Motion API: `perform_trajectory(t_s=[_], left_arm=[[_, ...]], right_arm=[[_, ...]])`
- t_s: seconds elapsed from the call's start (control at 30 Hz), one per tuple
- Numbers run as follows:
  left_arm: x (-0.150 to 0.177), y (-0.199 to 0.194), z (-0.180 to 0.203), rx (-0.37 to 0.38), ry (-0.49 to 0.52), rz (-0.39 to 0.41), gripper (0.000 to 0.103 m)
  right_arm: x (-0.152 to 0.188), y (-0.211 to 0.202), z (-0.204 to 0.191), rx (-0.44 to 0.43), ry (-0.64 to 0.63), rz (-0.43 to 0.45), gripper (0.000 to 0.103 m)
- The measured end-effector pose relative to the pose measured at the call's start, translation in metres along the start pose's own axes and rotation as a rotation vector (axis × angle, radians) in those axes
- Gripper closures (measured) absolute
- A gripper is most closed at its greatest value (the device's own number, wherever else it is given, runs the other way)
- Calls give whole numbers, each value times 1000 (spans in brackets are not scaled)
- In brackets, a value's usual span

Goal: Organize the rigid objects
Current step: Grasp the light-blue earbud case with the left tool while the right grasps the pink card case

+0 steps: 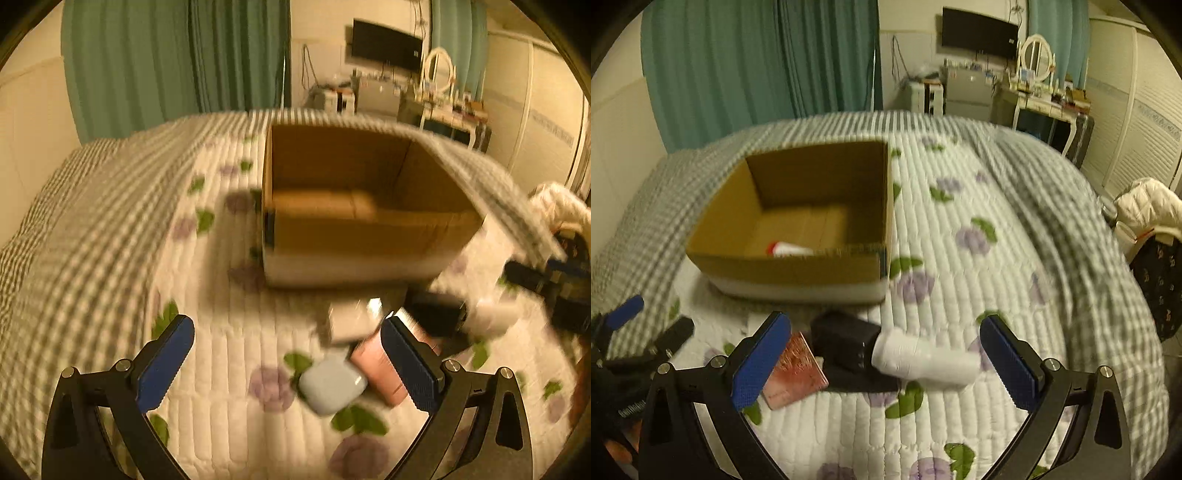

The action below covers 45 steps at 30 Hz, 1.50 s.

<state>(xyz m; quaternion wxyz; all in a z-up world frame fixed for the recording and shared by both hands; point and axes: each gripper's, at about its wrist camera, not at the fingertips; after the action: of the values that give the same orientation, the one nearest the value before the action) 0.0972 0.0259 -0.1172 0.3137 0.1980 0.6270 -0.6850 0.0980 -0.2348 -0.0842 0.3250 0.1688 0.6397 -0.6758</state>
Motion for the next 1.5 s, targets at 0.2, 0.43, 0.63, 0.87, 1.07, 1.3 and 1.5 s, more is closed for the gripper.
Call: perform_trajectory(t_s=[0.2, 0.43, 0.63, 0.87, 1.07, 1.3, 1.5], left_arm=[[41, 34, -3, -6, 10, -108, 0], [53, 54, 16, 27, 47, -132, 13], [51, 62, 19, 117, 44, -163, 30], [40, 59, 11, 101, 36, -182, 44], [16, 50, -20, 10, -21, -129, 44], [8, 47, -42, -14, -64, -105, 44], [11, 45, -46, -3, -69, -107, 44]], right_arm=[[12, 17, -1, 27, 13, -42, 0], [17, 28, -8, 23, 4, -67, 0], [23, 38, -14, 18, -7, -91, 0], [25, 42, -35, -13, -66, -99, 0], [30, 50, -59, -66, -127, -112, 0], [32, 70, -84, -119, -126, -150, 0], [30, 89, -96, -125, -113, -174, 0]])
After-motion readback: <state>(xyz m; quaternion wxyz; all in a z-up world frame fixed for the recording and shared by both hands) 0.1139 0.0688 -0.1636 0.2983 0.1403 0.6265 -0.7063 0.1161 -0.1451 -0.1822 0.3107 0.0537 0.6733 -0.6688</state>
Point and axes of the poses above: each gripper's, at about its wrist camera, not at the fingertips, and y roughly the way its jaws point, z to its right, x to its underside, and after that the axes turned 14 degrees about -y, right-handed
